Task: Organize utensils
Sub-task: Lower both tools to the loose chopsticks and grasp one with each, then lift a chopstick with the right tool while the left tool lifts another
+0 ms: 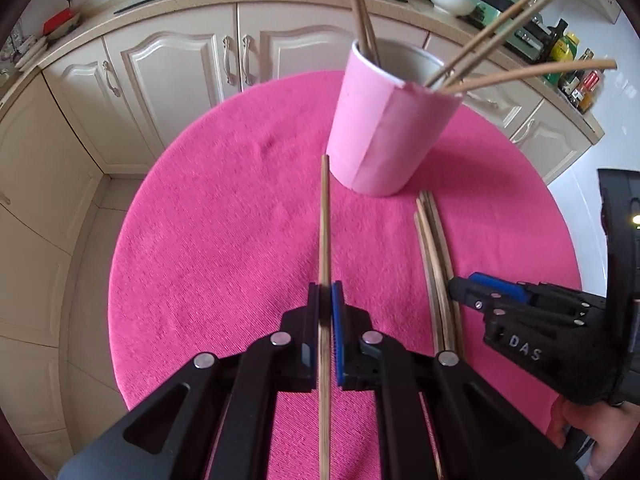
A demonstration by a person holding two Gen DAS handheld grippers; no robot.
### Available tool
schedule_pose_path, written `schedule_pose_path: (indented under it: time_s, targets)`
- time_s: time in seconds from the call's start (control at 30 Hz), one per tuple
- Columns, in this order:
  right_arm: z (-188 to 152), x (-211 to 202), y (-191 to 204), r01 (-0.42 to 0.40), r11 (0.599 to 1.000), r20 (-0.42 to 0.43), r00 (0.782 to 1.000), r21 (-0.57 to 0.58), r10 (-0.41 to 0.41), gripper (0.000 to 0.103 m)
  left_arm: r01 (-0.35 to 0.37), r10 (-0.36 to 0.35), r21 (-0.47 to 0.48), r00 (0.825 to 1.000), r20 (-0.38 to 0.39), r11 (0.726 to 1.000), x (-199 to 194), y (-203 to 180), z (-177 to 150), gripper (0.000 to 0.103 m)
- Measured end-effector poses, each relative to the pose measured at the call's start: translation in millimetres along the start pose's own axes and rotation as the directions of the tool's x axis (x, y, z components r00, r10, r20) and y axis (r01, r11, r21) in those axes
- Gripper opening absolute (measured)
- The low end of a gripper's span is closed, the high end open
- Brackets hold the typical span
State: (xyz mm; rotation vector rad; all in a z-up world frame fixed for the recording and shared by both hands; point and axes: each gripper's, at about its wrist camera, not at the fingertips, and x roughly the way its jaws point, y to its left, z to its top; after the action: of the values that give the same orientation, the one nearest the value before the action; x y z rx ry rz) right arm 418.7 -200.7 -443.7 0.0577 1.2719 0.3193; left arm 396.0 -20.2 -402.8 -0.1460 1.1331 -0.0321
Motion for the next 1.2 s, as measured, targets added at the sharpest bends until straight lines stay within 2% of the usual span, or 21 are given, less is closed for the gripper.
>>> schedule_pose_path:
  time_s: [0.13, 0.37, 0.5, 0.63, 0.73, 0.8, 0.83, 0.87, 0.9, 0.97, 1.2]
  targets:
    - [7.1, 2.0, 6.8, 0.058, 0.998, -0.046, 0.997, -0.030, -0.059, 0.025, -0.002, 0.002, -0.004, 1.000, 0.006, 1.000, -2.4, 3.2, 1.3, 0.006]
    - [21.0, 5.3, 14.0, 0.092, 0.994, -0.085, 0.992, -0.052, -0.097, 0.025, 0.001, -0.001, -0.009, 1.000, 0.012, 1.000, -2.8, 6.2, 6.0, 0.006]
    - [24.4, 3.5, 7.6, 0.092, 0.995, -0.108, 0.989, -0.047, -0.096, 0.025, 0.003, -0.003, -0.004, 1.000, 0.013, 1.000, -4.6, 3.9, 6.3, 0.006]
    - [23.7, 3.5, 0.6, 0.061, 0.998, -0.131, 0.989, -0.014, -0.063, 0.025, 0.005, -0.005, -0.003, 1.000, 0.019, 1.000, -8.2, 3.8, 6.6, 0.006]
    - [31.9, 10.3, 13.2, 0.129, 0.988, -0.146, 0.979, -0.088, -0.141, 0.025, 0.007, -0.007, -0.004, 1.000, 0.024, 1.000, -8.8, 2.6, 7.7, 0.006]
    - [33.6, 10.9, 16.8, 0.145, 0.984, -0.130, 0.979, -0.104, -0.158, 0.025, 0.008, -0.008, -0.002, 1.000, 0.028, 1.000, -9.9, 2.3, 8.5, 0.006]
    - [33.6, 9.4, 13.6, 0.133, 0.987, -0.121, 0.982, -0.092, -0.144, 0.023, 0.013, -0.013, -0.001, 0.999, 0.031, 1.000, -11.2, 2.1, 9.1, 0.006]
    - [32.8, 7.2, 9.4, 0.119, 0.990, -0.109, 0.986, -0.074, -0.127, 0.013, 0.014, -0.015, 0.003, 0.999, 0.038, 1.000, -13.5, 1.3, 9.5, 0.006]
    - [30.6, 4.6, 2.3, 0.097, 0.994, -0.094, 0.990, -0.045, -0.101, 0.010, 0.016, -0.016, 0.005, 0.999, 0.043, 1.000, -15.1, 1.0, 9.8, 0.006]
    - [24.5, -5.0, -16.7, 0.007, 0.999, -0.057, 0.998, 0.048, -0.004, 0.008, 0.026, -0.026, 0.006, 0.998, 0.063, 1.000, -20.3, 0.5, 10.6, 0.006]
    - [12.4, -42.9, -51.5, -0.107, 0.983, 0.089, 0.992, 0.149, 0.094, 0.007, 0.039, -0.039, -0.002, 0.990, 0.137, 0.999, -39.9, -1.1, 15.5, 0.006]
